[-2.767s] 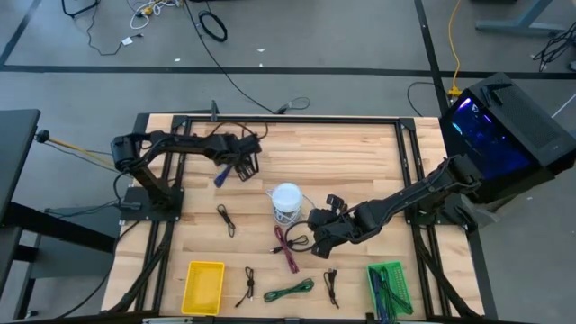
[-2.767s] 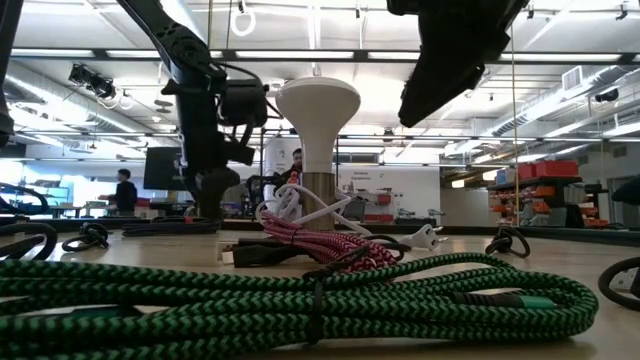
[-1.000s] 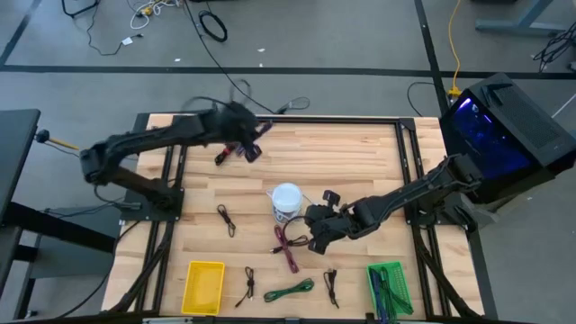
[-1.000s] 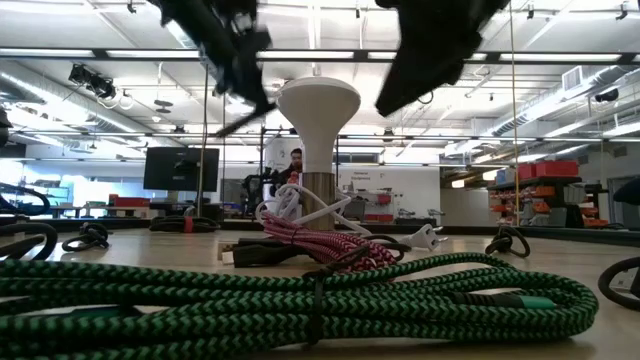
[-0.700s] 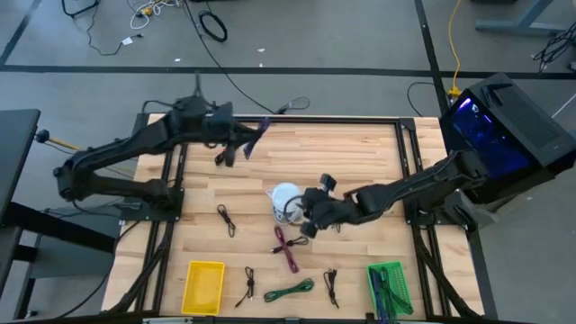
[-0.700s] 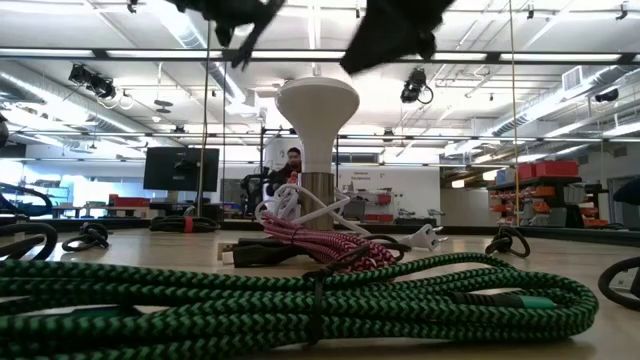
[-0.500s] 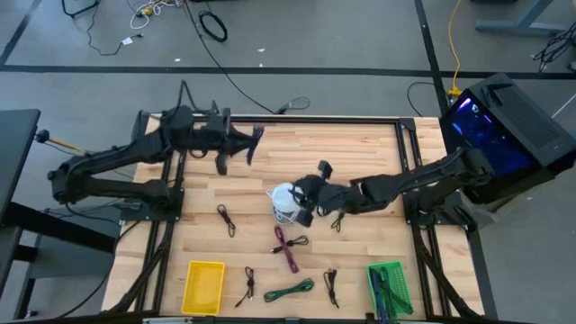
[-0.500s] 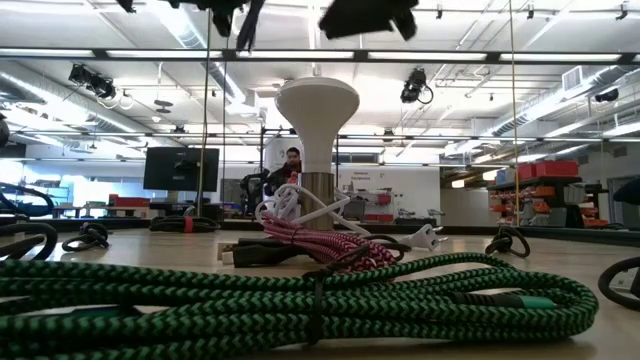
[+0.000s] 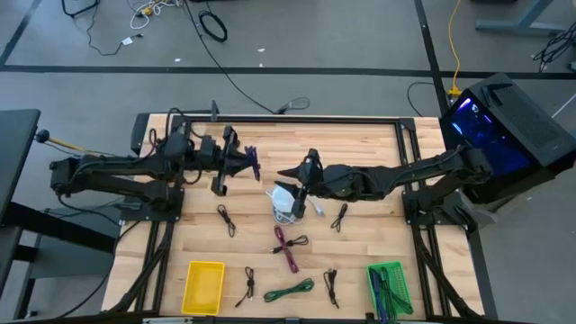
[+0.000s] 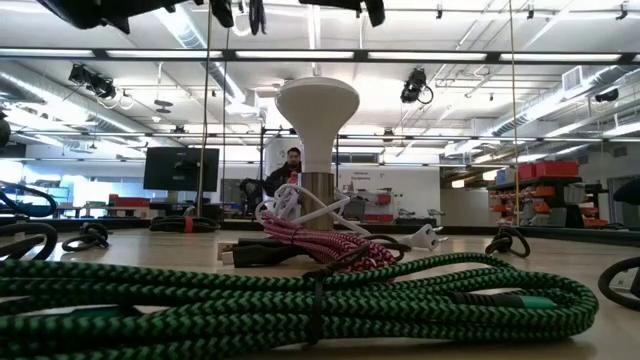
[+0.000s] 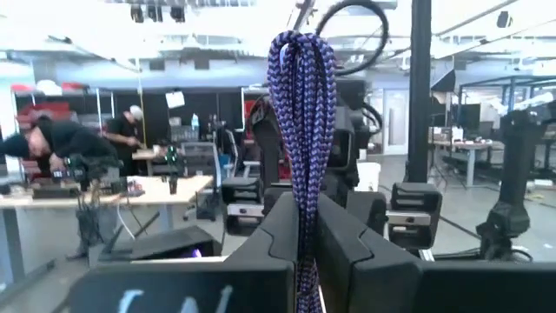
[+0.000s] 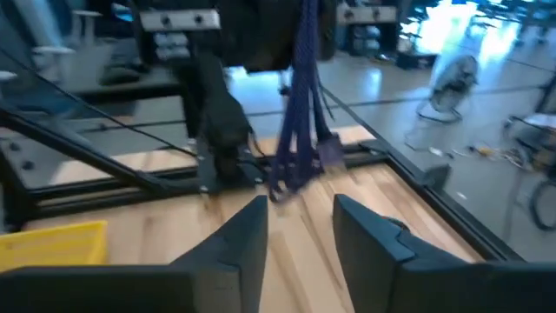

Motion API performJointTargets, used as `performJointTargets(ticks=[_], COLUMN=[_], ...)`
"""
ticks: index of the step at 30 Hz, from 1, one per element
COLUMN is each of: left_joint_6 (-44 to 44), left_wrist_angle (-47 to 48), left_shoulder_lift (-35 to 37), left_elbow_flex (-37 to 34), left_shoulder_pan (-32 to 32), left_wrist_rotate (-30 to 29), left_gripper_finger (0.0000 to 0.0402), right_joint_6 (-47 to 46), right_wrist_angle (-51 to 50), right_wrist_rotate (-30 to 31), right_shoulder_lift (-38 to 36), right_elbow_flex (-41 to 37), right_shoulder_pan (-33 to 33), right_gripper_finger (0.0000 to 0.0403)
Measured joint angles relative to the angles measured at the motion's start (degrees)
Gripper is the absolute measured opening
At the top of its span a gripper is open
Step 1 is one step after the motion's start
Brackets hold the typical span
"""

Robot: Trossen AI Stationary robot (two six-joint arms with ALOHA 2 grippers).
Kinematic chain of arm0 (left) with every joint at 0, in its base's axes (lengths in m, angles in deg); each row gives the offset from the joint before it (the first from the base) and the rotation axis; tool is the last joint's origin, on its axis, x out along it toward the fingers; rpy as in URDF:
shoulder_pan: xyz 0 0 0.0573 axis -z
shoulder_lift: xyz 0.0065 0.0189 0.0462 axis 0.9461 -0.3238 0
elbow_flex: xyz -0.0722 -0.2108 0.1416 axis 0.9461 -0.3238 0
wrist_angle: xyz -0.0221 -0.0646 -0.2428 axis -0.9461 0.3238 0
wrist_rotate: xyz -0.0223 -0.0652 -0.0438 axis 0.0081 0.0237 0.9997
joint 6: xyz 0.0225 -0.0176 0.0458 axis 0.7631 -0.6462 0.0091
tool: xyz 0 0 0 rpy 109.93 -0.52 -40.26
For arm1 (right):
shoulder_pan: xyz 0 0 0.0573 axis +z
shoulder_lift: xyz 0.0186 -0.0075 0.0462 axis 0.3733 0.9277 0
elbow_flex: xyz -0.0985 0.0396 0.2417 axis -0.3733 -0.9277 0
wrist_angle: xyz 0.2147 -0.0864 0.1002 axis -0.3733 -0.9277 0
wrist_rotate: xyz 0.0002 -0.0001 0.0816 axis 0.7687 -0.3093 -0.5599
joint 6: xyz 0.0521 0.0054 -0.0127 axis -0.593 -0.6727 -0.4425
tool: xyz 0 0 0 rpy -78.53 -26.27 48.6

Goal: Pick & Place USB Port
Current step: Put the purple charger cable into the green bin

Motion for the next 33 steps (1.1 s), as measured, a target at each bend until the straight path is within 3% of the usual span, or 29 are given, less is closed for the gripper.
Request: performJointTargets(ticks=[11, 17, 21, 26, 30, 33], left_joint_6=[2.4, 1.8, 1.8, 1.8, 1.6, 1.5], left_wrist_angle=[-11.0, -18.6, -18.5, -19.3, -19.2, -18.2], left_shoulder_lift=[-9.7, -14.4, -16.4, -18.4, -19.3, -19.3], left_elbow_flex=[0.3, 0.6, 1.9, 4.8, 5.6, 5.7], left_shoulder_pan=[5.2, 6.9, 7.9, 8.9, 9.0, 9.0], left_wrist_rotate=[-3.6, -3.6, -3.8, -3.5, -4.2, -5.4], left_gripper_finger=[0.0018, 0.0018, 0.0018, 0.0018, 0.0027, 0.0060], right_joint_6=[2.4, 3.4, 4.6, 4.2, 5.0, 5.6], right_wrist_angle=[5.8, 5.9, 5.9, 6.3, 5.8, 5.2], right_wrist_rotate=[-2.3, -1.7, -0.1, -2.1, -3.0, -2.3], right_shoulder_lift=[0.0, 0.1, 0.1, 0.0, 0.0, 0.1], right_elbow_flex=[0.0, 0.0, 0.0, 0.1, 0.1, 0.0], right_shoulder_pan=[-0.1, -0.2, -0.5, -0.9, -0.8, -0.6], right_gripper_finger=[0.0223, 0.0237, 0.0231, 0.0171, 0.0040, 0.0022])
